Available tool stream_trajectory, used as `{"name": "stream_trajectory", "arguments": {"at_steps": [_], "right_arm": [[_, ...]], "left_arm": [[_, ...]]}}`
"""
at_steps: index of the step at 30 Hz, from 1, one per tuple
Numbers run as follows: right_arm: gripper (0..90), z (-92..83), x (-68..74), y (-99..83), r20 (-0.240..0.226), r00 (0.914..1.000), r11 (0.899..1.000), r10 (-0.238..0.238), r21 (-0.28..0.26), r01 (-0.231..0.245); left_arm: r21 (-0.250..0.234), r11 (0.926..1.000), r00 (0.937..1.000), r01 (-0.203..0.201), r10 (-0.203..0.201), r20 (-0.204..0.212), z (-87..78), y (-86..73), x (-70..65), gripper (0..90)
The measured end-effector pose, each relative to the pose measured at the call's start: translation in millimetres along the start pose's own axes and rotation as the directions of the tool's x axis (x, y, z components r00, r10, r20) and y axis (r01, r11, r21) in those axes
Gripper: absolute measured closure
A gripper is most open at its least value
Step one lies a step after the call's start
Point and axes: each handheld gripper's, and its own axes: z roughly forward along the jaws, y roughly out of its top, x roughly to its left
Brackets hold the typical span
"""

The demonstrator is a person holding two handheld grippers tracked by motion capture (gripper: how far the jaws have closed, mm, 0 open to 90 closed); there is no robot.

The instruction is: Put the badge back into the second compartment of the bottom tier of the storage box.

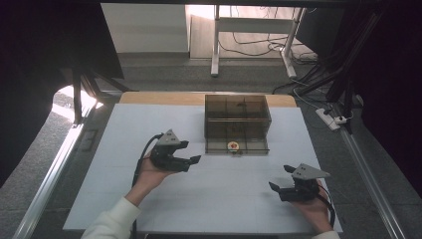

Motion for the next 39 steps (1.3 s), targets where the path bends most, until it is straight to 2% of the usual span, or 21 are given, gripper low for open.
{"name": "stream_trajectory", "arguments": {"at_steps": [7,11,13,17,21,25,29,35,39], "right_arm": [[15.6,0.3,0.0,-0.3,0.001,1.0000,1.000,0.000,0.008,0.000],[15.6,0.1,0.1,-0.5,0.002,1.0000,1.000,0.002,0.009,-0.002],[15.6,-0.4,-0.3,-0.7,0.003,1.0000,1.000,0.006,0.009,-0.006],[15.6,-0.6,-0.8,-1.4,0.008,0.9999,1.000,0.007,0.011,-0.007],[15.6,-0.6,-1.0,-1.4,0.008,0.9999,1.000,0.006,0.010,-0.006],[15.6,-1.1,-0.9,-1.1,0.008,0.9999,1.000,0.006,0.010,-0.006],[15.6,-2.6,-0.9,0.0,-0.009,0.9997,0.999,0.024,-0.021,-0.024],[15.6,-2.5,-1.2,0.0,-0.020,0.9994,0.999,0.030,-0.030,-0.031],[15.6,-2.4,-0.8,-0.2,-0.021,0.9994,0.999,0.027,-0.029,-0.028]], "left_arm": [[-0.012,0.9997,0.9987,0.023,-0.024,-0.044,-24.7,-27.9,10.2,27.3],[-0.009,1.0000,0.9954,0.000,-0.001,-0.095,-33.4,-42.8,13.8,27.2],[-0.013,0.9999,0.9941,0.008,-0.010,-0.108,-38.2,-50.3,16.7,27.1],[-0.010,0.9997,0.9925,0.022,-0.023,-0.120,-44.5,-64.2,21.3,27.1],[0.003,0.9999,0.9886,0.010,-0.009,-0.151,-50.6,-78.3,24.4,27.1],[0.018,0.9996,0.9856,0.022,-0.018,-0.168,-54.5,-90.9,28.5,27.1],[0.037,0.9986,0.9817,0.037,-0.029,-0.188,-57.6,-102.9,31.1,27.0],[0.041,0.9971,0.9804,0.065,-0.056,-0.189,-58.4,-110.0,34.6,26.9],[0.045,0.9973,0.9820,0.059,-0.049,-0.182,-56.5,-109.0,34.3,26.8]]}}
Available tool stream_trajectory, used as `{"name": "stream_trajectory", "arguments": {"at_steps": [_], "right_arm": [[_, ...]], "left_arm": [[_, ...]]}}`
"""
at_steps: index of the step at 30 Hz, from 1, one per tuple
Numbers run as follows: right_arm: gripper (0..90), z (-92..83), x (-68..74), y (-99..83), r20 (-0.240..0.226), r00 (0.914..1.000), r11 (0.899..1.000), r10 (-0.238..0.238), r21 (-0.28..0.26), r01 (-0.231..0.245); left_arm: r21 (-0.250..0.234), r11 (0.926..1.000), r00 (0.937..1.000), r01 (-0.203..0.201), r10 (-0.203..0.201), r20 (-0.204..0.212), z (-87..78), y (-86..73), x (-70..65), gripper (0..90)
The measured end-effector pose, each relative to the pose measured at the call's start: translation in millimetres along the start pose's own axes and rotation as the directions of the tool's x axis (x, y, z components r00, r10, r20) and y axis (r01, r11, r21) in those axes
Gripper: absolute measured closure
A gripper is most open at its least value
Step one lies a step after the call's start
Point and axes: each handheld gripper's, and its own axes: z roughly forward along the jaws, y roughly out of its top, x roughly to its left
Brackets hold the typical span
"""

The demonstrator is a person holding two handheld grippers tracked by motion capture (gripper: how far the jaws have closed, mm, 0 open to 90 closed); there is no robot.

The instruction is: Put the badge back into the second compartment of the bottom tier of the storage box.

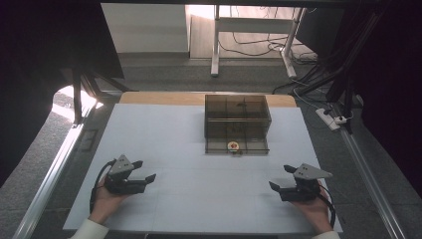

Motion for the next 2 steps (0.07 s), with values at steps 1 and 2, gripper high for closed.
{"name": "stream_trajectory", "arguments": {"at_steps": [1,2], "right_arm": [[15.6,-0.4,0.0,-0.2,0.001,1.0000,1.000,-0.002,0.003,0.002],[15.6,-0.6,0.1,-0.5,0.001,1.0000,1.000,-0.001,0.003,0.001]], "left_arm": [[0.001,1.0000,1.0000,0.001,-0.001,0.001,0.5,0.3,-0.1,26.7],[0.002,1.0000,1.0000,0.000,0.000,0.001,1.2,0.6,0.0,26.6]]}}
